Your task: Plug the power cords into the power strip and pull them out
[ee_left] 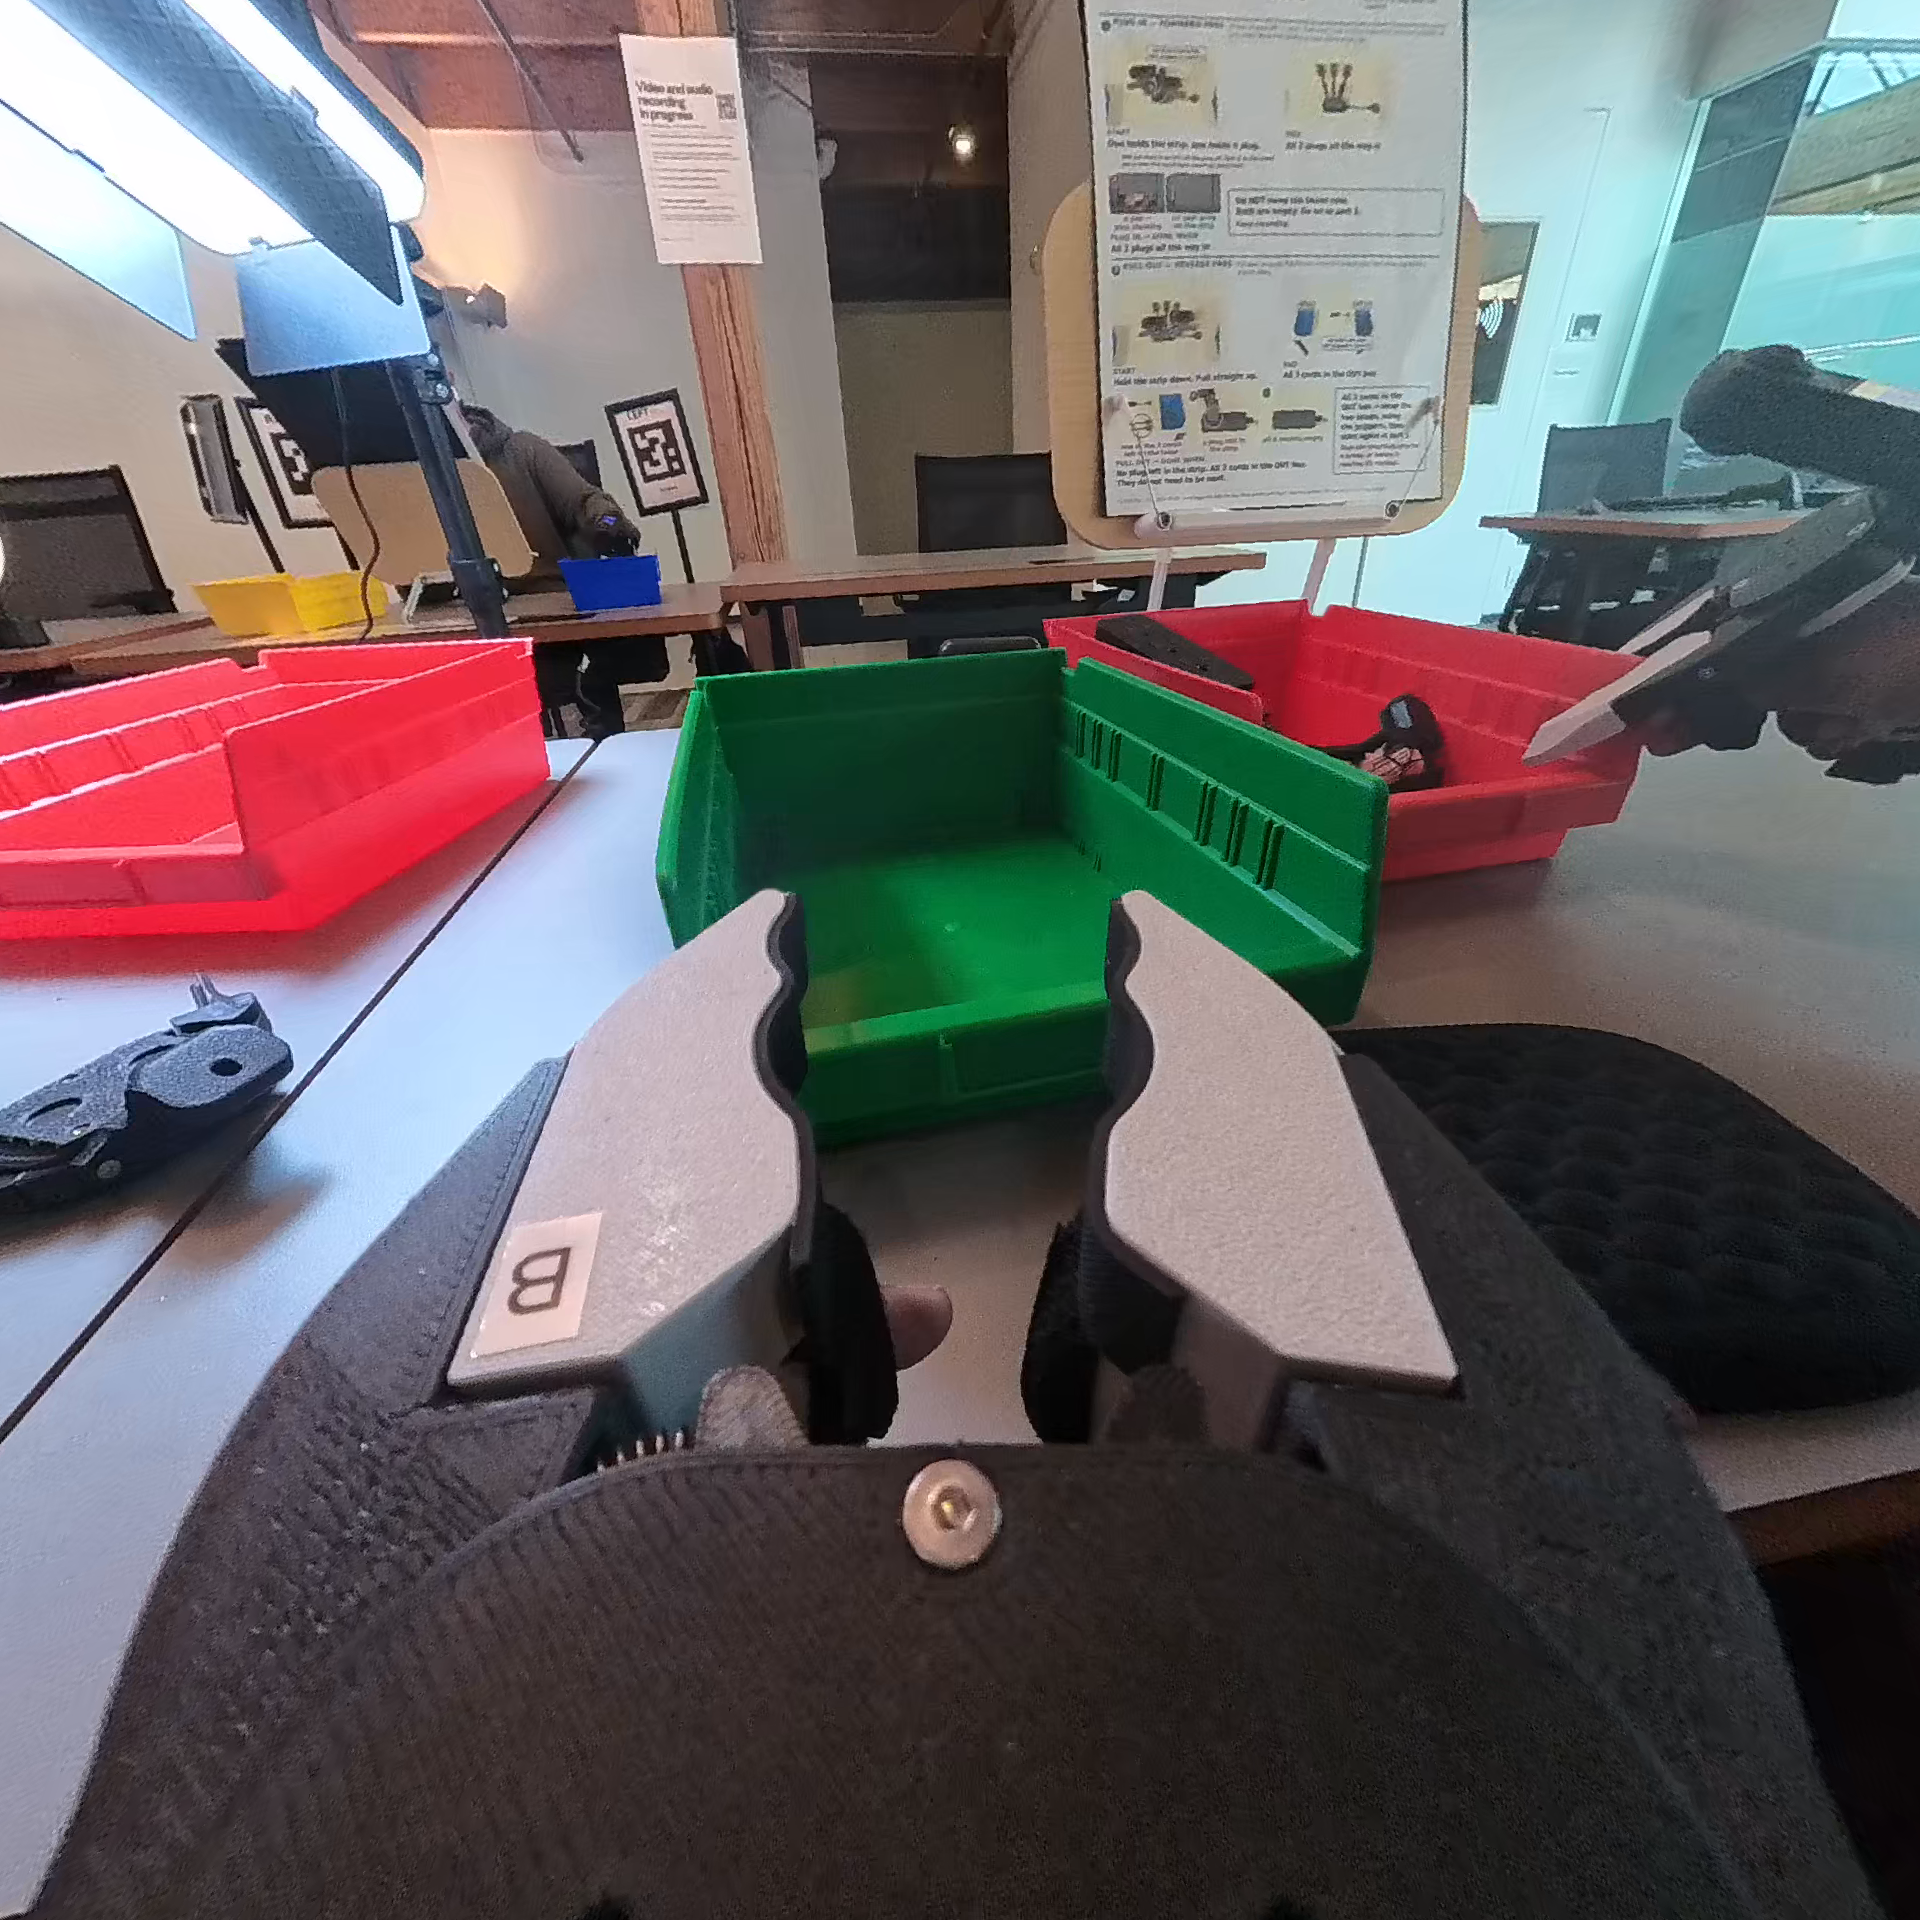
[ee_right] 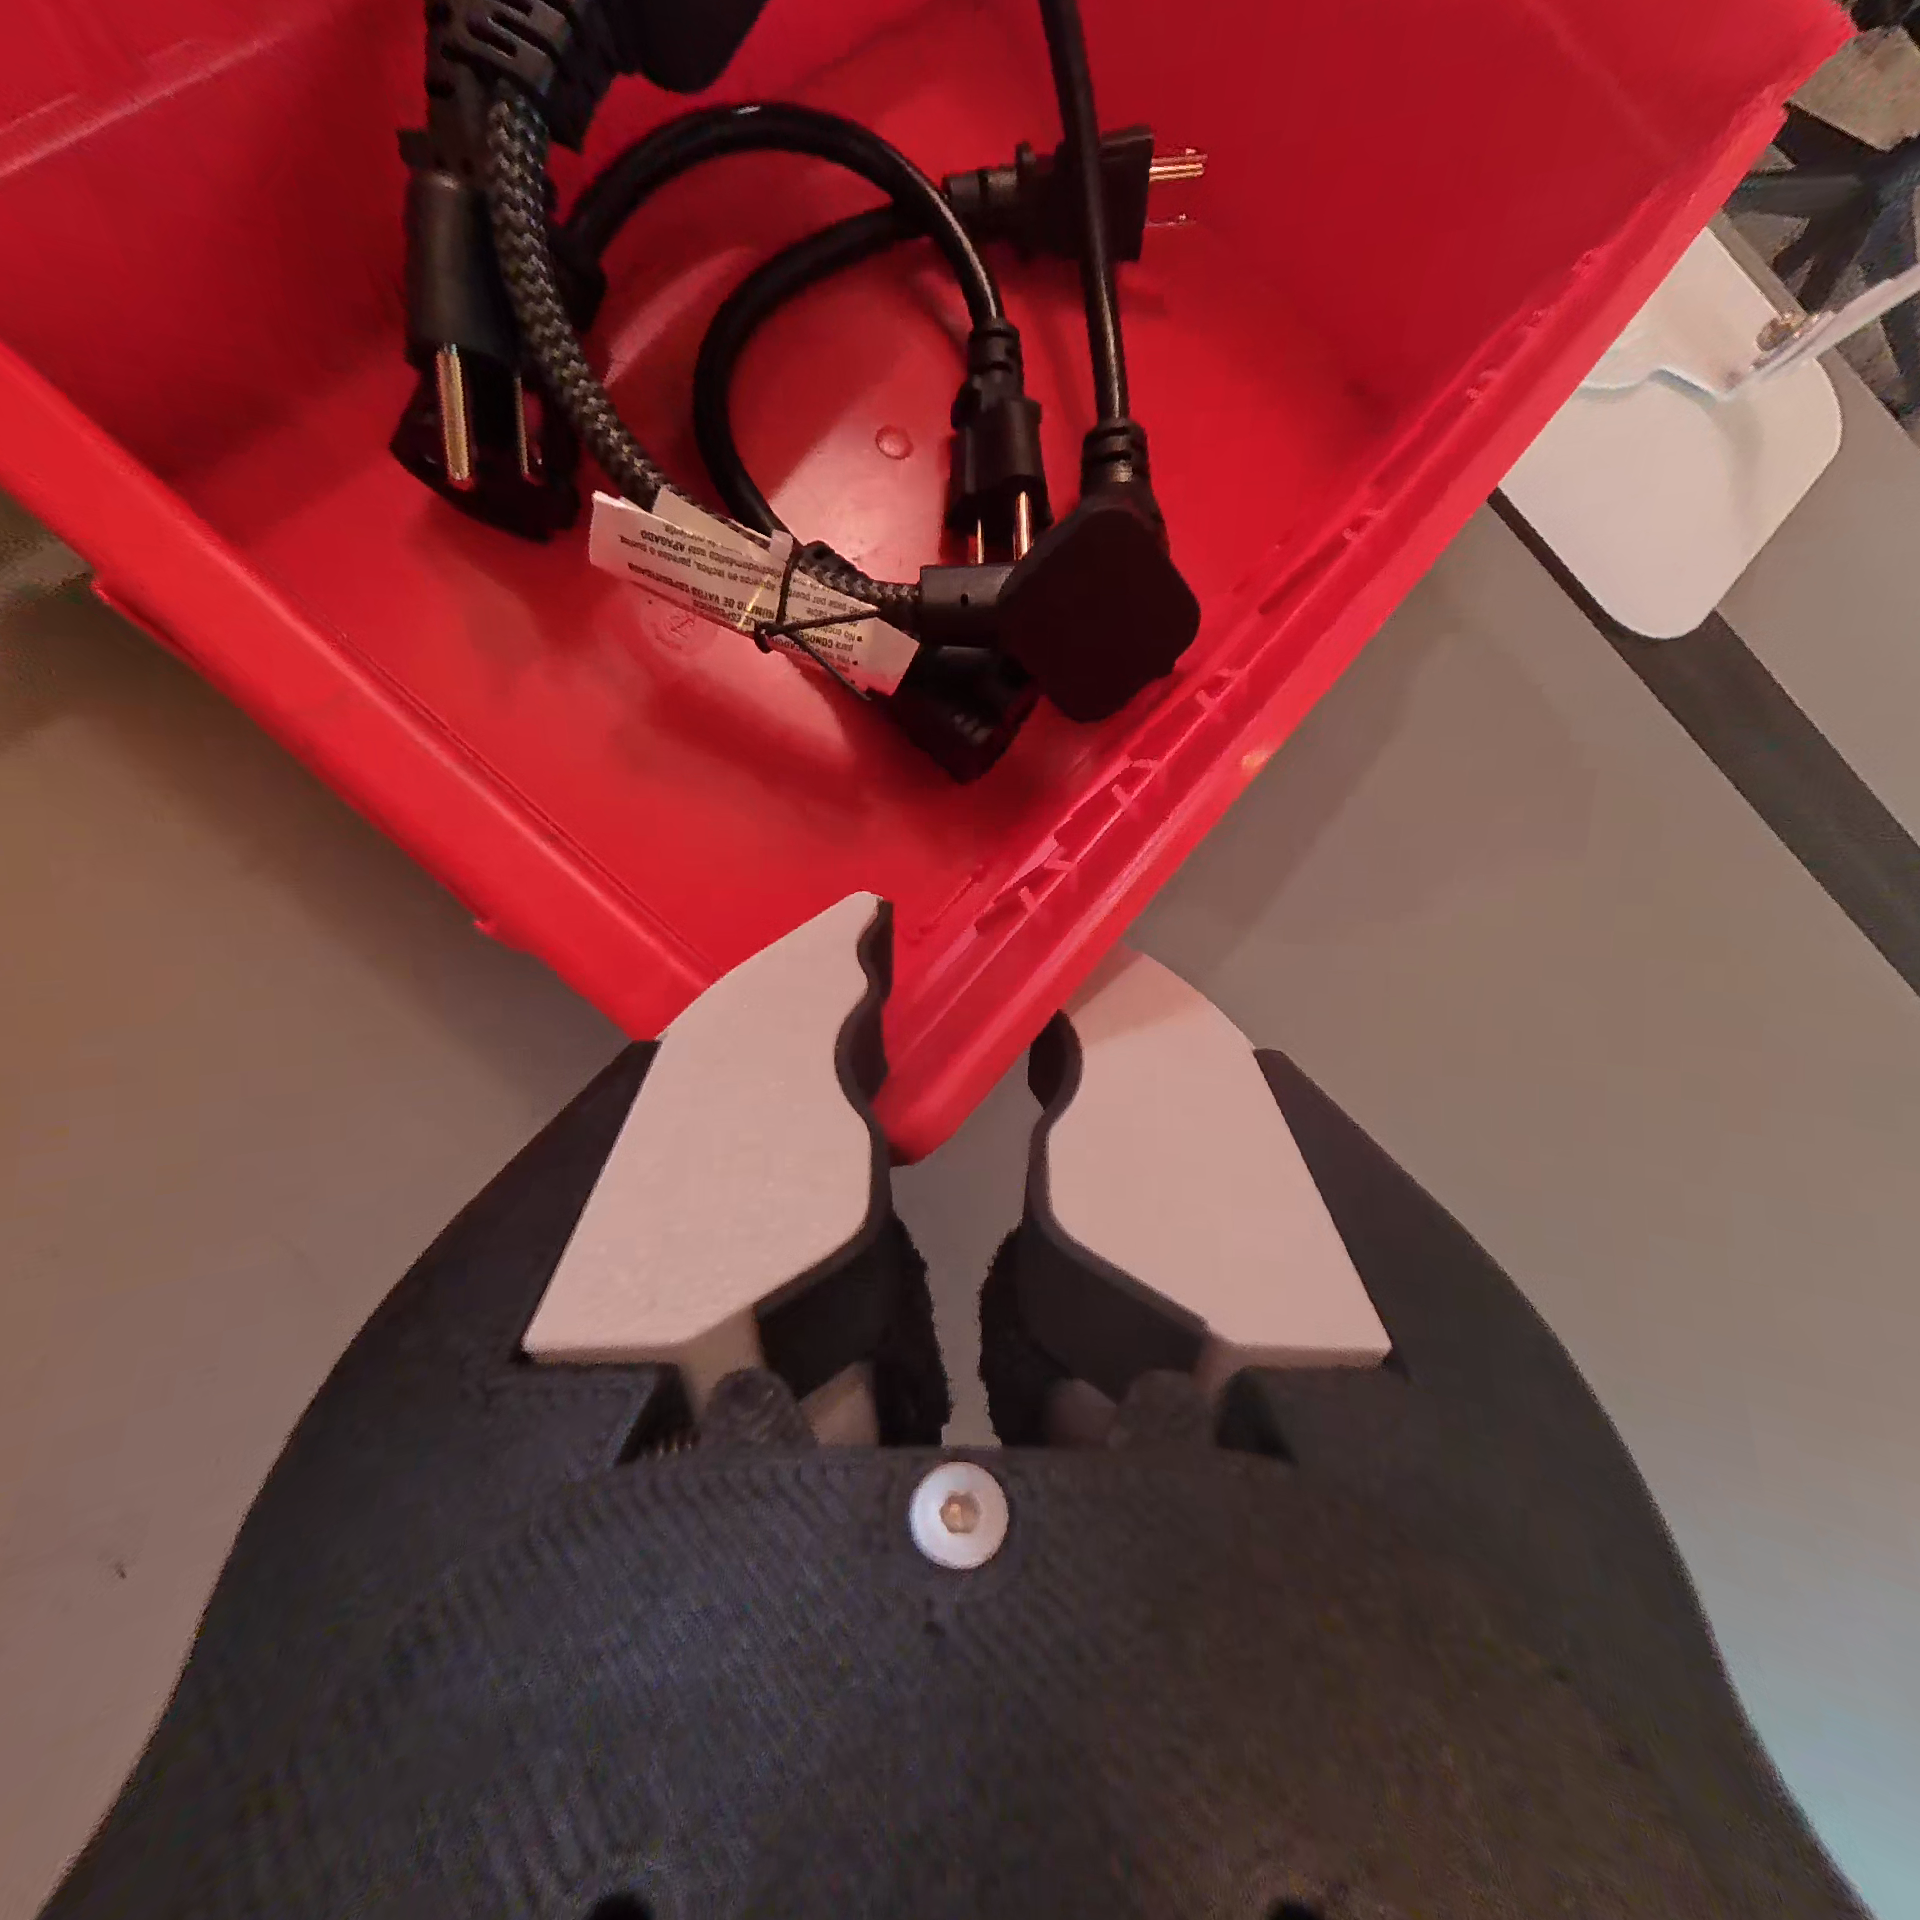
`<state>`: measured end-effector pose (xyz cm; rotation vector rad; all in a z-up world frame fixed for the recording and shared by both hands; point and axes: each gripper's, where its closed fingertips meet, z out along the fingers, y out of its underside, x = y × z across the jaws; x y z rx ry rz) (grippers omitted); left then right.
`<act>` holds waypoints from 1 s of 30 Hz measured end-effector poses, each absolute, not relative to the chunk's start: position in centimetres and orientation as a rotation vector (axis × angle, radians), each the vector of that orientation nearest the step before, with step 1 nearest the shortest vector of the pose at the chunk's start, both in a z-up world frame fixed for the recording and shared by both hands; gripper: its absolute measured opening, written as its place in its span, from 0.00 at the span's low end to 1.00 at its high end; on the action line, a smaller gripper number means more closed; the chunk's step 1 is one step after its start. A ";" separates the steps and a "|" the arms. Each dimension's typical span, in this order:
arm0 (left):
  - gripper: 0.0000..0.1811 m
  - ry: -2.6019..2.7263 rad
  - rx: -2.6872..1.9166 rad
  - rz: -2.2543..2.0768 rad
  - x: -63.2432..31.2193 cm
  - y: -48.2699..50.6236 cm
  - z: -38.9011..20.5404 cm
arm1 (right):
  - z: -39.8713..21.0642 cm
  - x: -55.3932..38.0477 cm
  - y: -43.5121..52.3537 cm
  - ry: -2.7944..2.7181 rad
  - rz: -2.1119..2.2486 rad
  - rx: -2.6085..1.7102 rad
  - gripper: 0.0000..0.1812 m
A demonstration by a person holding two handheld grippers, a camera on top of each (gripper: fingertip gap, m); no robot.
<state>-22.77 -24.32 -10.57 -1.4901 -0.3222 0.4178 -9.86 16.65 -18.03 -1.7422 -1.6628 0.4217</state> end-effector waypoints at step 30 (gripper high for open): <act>0.03 -0.521 -1.718 0.596 -30.9 -22.8 -15.0 | -16.0 -17.8 -9.6 -1.630 1.046 -1.099 0.50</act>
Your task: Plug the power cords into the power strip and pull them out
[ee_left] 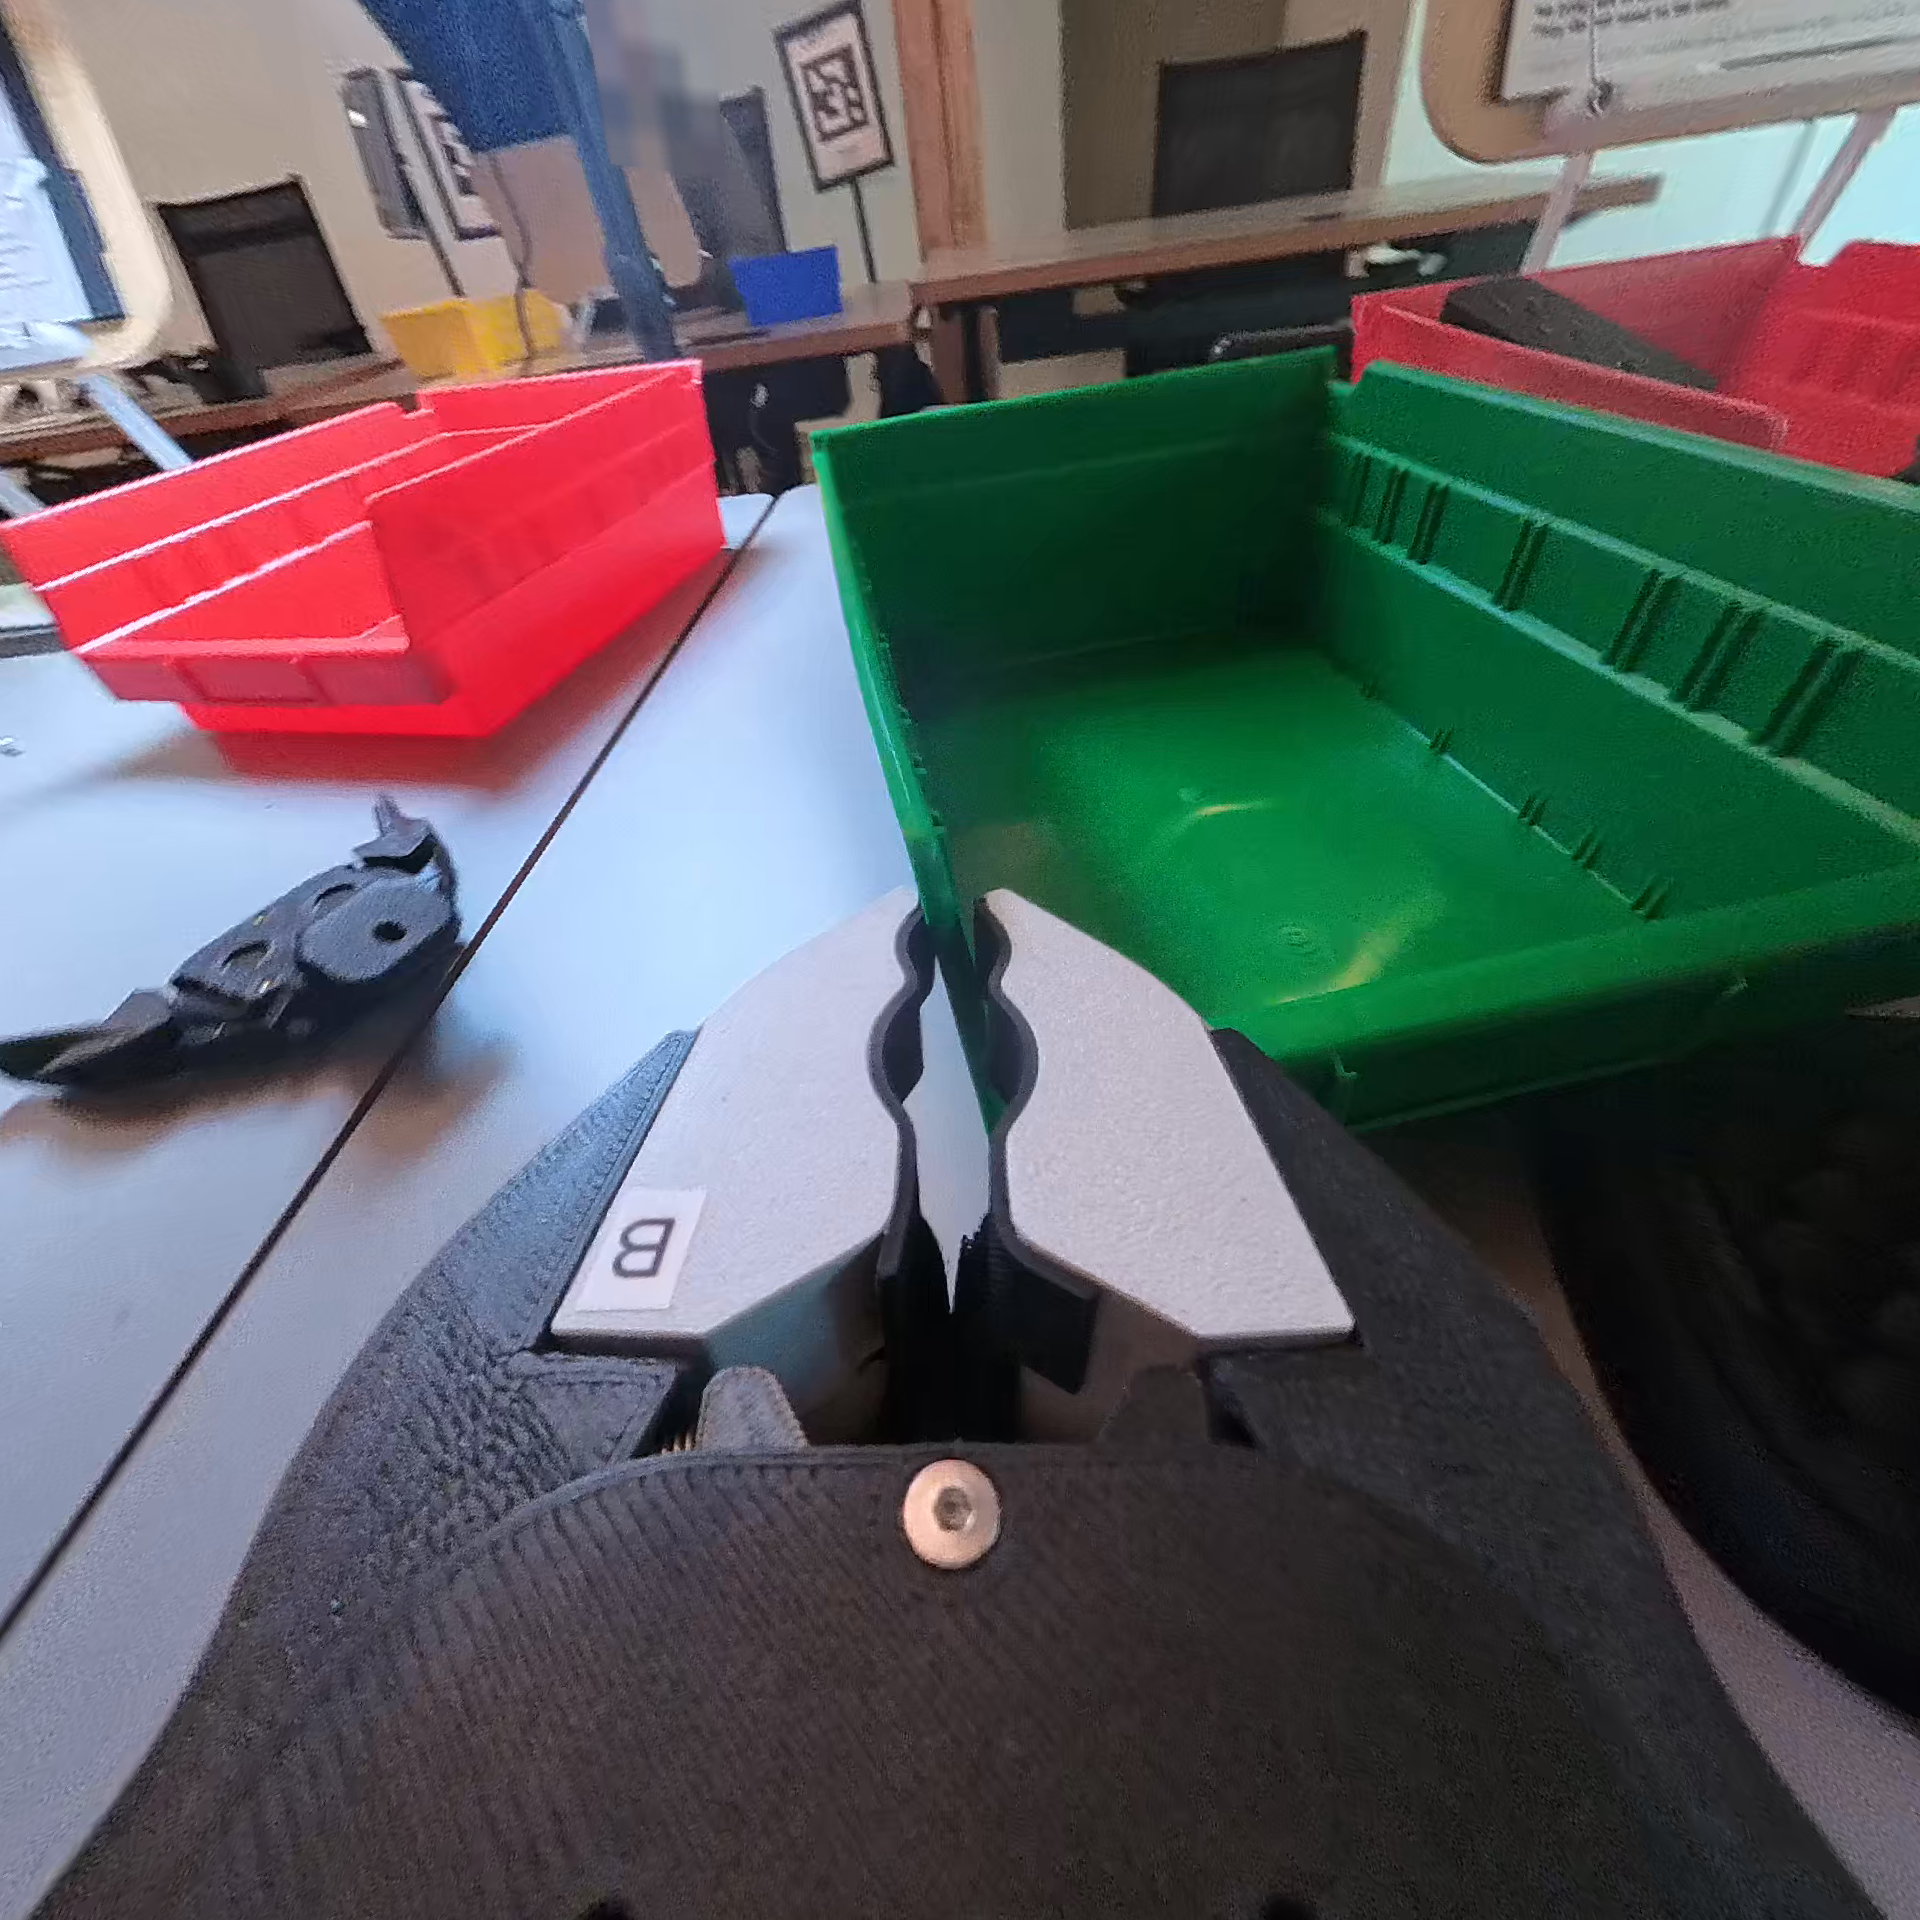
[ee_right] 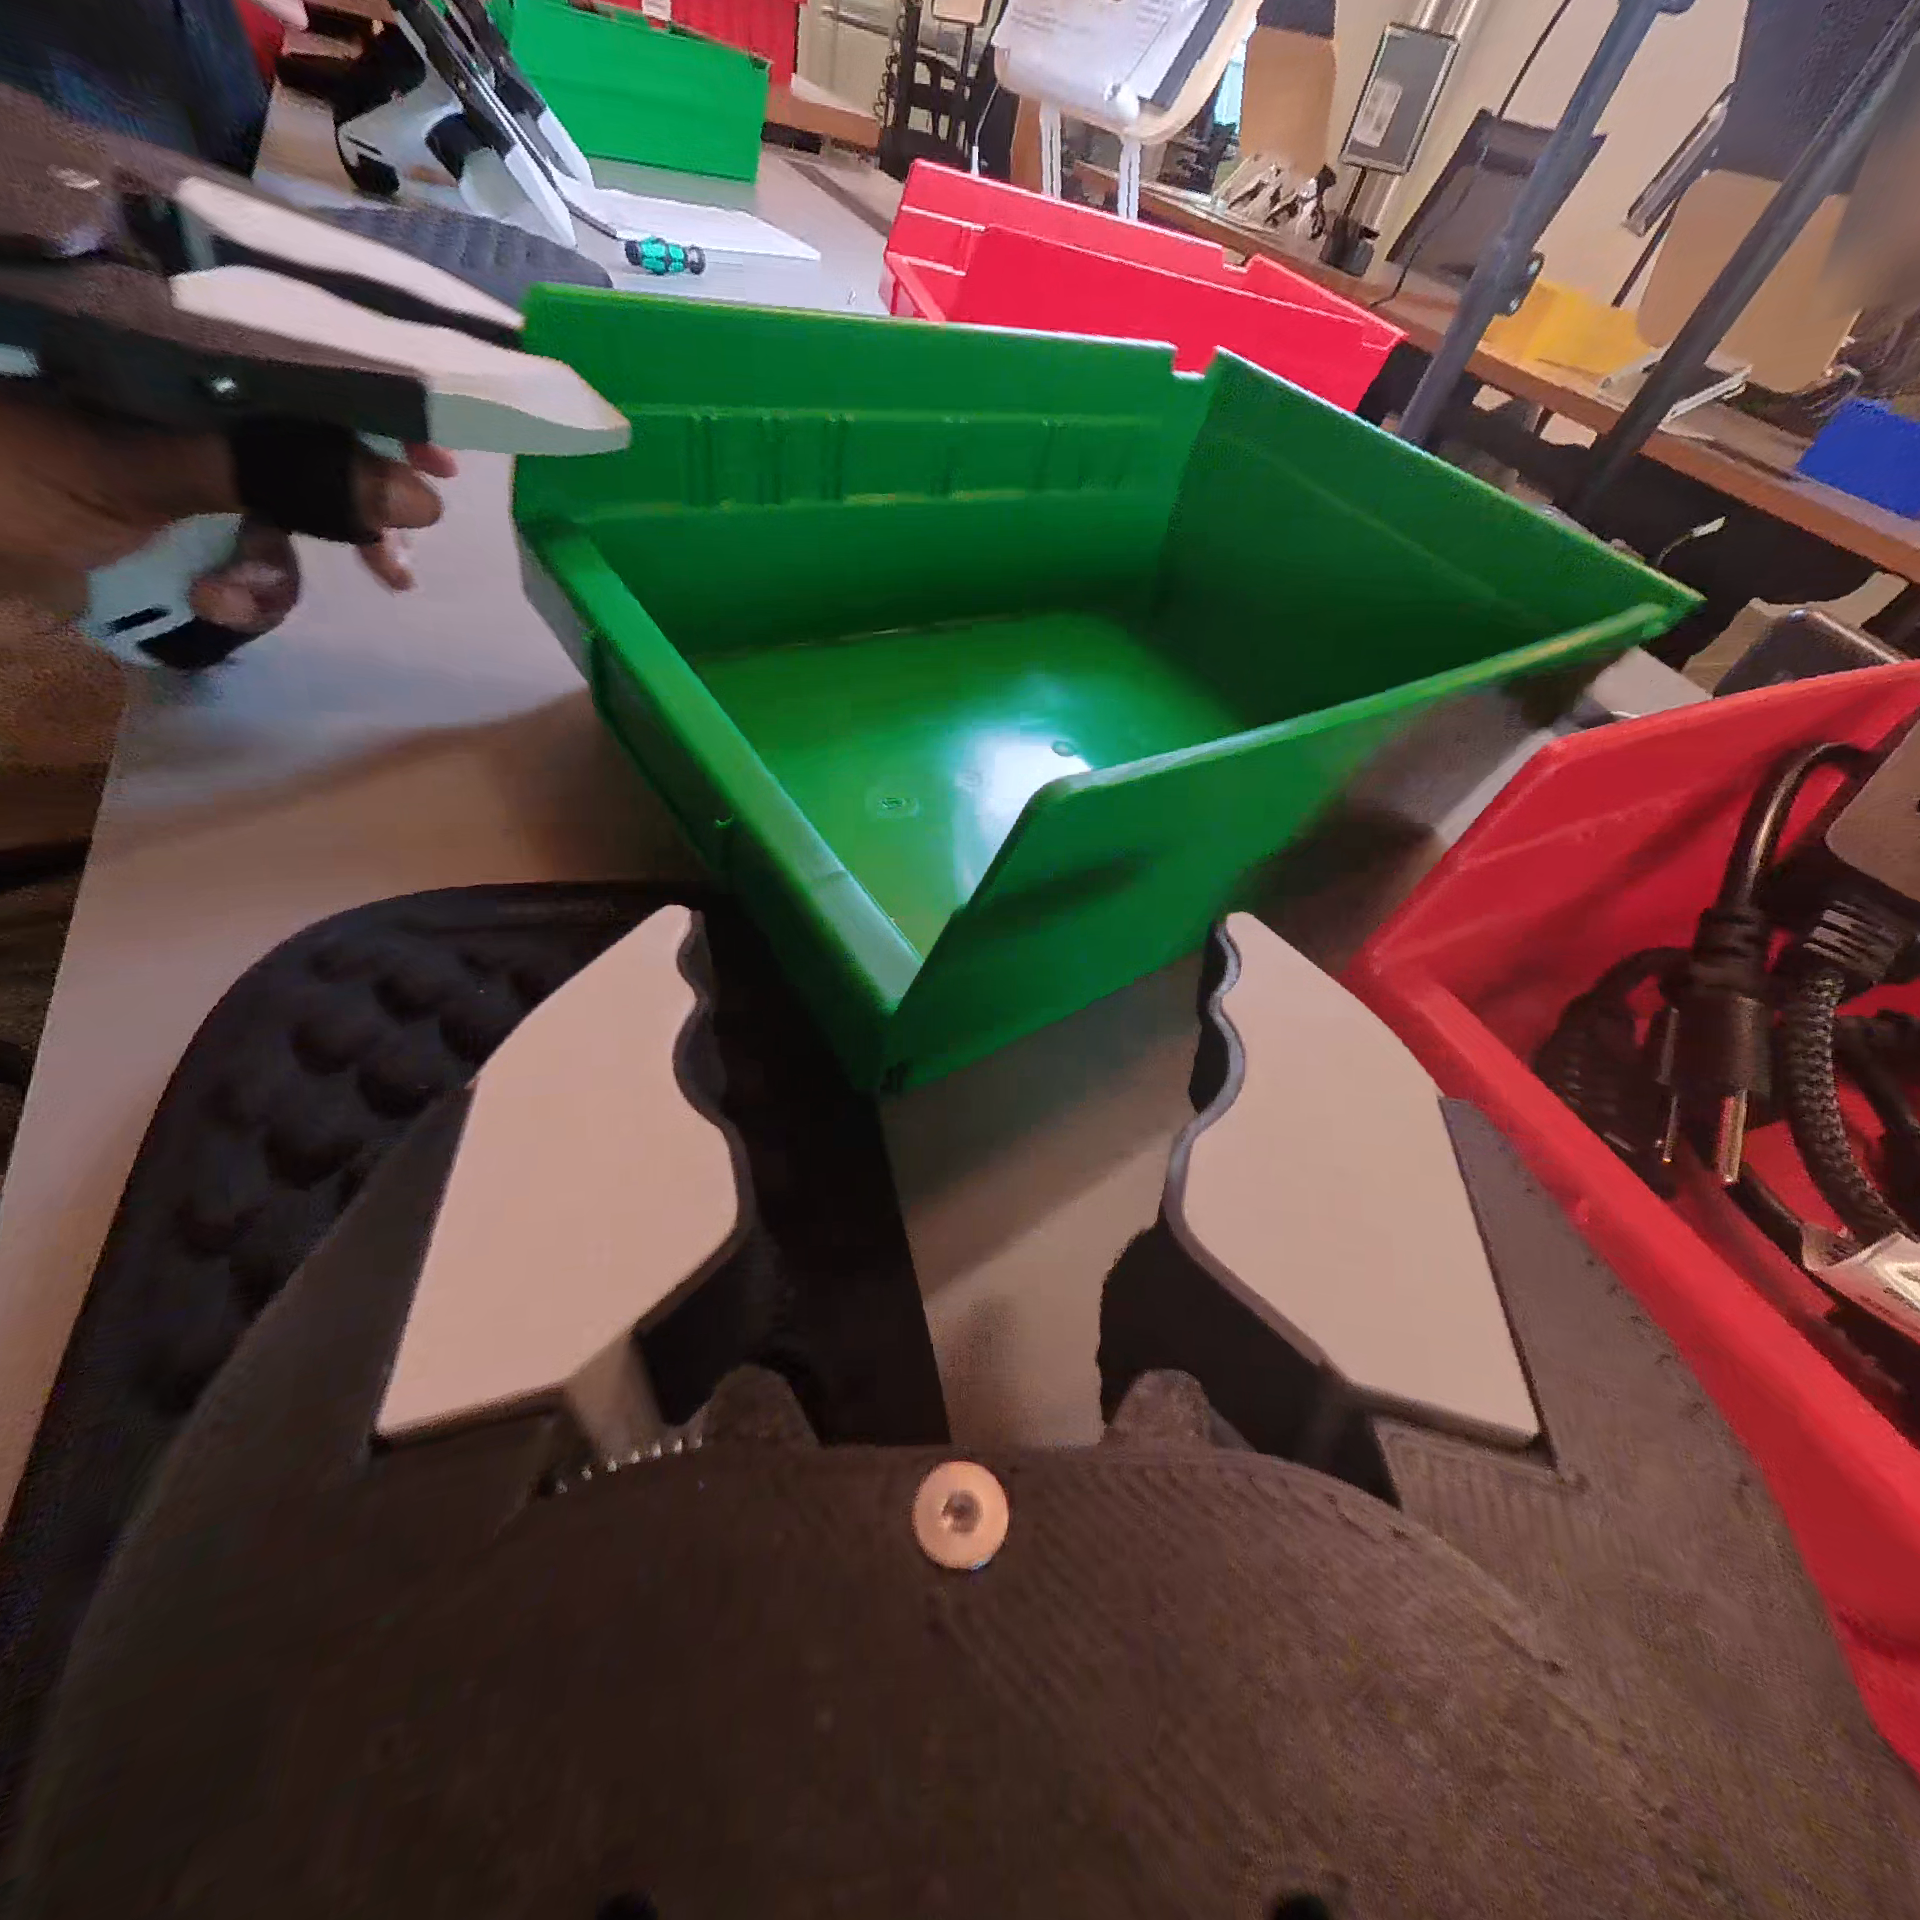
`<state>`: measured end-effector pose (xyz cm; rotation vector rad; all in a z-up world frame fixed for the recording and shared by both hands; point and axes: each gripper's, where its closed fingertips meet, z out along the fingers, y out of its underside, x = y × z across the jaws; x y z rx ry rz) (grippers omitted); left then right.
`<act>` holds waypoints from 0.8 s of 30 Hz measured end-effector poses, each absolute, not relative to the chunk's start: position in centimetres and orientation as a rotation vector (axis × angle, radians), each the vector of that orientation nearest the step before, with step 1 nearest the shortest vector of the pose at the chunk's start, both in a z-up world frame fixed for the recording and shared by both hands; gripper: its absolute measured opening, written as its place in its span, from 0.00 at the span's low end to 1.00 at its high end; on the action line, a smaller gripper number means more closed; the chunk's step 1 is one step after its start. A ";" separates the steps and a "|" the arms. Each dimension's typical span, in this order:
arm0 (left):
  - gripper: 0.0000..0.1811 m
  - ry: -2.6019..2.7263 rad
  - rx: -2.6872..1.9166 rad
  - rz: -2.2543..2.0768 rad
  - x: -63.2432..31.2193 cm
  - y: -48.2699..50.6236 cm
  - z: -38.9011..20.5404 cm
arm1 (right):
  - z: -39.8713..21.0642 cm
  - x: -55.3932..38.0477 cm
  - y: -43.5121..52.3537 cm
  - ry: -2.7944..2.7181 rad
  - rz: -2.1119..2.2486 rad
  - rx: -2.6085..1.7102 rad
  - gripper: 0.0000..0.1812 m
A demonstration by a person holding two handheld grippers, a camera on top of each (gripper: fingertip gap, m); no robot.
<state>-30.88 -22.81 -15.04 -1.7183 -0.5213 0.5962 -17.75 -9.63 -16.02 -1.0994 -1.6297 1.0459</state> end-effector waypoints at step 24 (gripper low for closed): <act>0.31 -0.601 -1.722 0.513 -30.6 -20.4 -15.3 | -16.5 -23.7 -7.9 -1.584 1.062 -1.255 0.40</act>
